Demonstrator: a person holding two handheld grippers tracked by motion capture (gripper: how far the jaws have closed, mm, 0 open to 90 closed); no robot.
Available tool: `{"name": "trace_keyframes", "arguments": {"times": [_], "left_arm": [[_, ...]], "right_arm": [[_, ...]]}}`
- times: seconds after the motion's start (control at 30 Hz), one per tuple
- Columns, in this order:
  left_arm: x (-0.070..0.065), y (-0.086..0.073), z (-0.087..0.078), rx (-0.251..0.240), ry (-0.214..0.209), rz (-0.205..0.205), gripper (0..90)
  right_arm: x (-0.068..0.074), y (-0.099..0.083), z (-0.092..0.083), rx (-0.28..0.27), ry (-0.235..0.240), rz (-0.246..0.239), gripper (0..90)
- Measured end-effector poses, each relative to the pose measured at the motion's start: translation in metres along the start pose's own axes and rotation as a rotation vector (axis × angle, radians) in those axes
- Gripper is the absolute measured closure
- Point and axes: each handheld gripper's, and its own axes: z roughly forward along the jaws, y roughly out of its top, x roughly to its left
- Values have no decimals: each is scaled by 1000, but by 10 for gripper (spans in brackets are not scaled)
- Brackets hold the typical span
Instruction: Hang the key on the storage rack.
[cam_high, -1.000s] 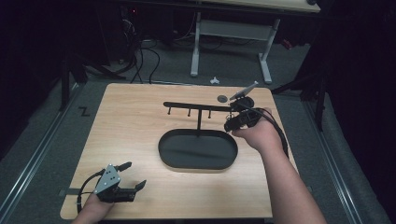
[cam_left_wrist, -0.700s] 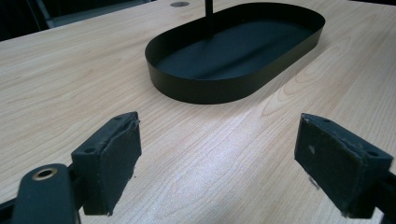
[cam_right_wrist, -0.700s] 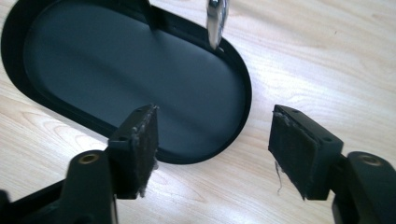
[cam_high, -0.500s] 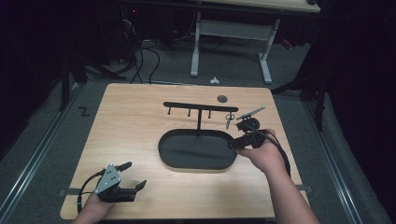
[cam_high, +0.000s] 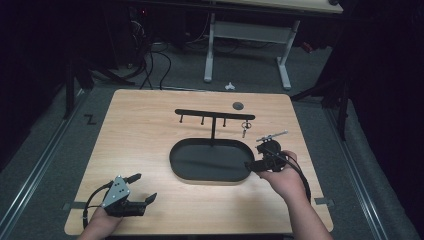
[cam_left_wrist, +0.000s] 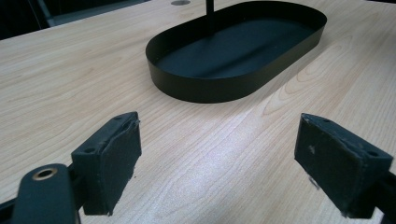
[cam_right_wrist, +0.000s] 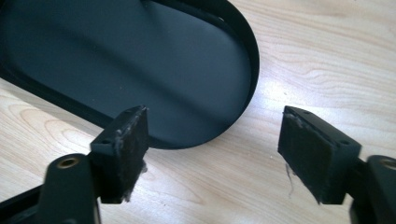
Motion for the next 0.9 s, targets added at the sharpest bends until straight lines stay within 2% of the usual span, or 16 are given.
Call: {"name": "trace_keyframes", "arguments": {"times": [0.23,0.37,0.53,0.77,0.9], "left_arm": [[0,0,0,2,0,4,152],[0,0,0,2,1,5,152],[0,0,0,6,4,4,151],[-1,0,1,11,8,8,151],[-2,0,1,16,11,12,152]], "right_arm": [[2,-21,7,-80,-3,-28,236],[2,-42,15,-159,-2,-9,222],[1,-71,28,-255,22,19,207],[4,-107,42,-315,11,42,205],[8,-130,42,-392,5,42,202]]}}
